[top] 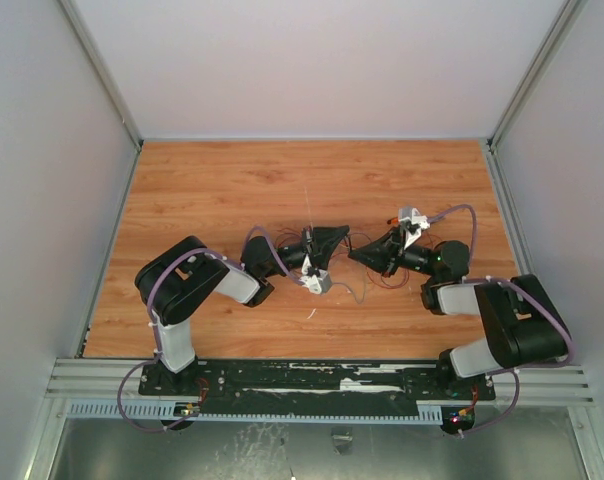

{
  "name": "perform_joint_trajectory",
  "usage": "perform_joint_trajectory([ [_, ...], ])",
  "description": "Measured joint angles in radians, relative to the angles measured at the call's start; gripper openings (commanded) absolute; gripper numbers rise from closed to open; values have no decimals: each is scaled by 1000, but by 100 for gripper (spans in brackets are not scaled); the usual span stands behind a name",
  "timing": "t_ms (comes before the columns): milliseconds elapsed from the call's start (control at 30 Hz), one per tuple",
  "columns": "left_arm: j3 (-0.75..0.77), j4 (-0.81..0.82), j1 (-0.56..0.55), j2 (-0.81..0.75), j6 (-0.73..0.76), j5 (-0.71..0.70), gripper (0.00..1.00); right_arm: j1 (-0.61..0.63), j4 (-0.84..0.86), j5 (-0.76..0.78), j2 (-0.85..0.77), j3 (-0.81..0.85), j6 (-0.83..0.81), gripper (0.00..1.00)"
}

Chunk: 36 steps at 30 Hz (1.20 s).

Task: Zip-tie the wires
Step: Tie the cable at the center of the board.

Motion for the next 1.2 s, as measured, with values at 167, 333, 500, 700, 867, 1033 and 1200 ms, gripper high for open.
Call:
perform_joint_trajectory([
  [167, 0, 0, 0, 1, 16, 1, 0, 0, -41, -5, -38, 2, 3, 0],
  [333, 0, -1, 0, 1, 35, 1, 0, 0, -90, -6, -53, 12, -9, 0],
  [500, 0, -1, -7, 1, 51, 1, 0, 0, -116, -6, -53, 12, -9, 0],
  [700, -2, -2, -13, 1, 74, -2, 0, -2, -183, -6, -57, 44, -11, 0],
  [867, -6, -2, -13, 1, 85, -5, 0, -2, -252, -5, -92, 58, -23, 0],
  [1033, -6, -5, -13, 1, 104, -8, 0, -2, -349, -6, -107, 88, -49, 0],
  [1200, -6, -8, -13, 1, 123, -9, 0, -2, -455, -5, -143, 98, -80, 0],
])
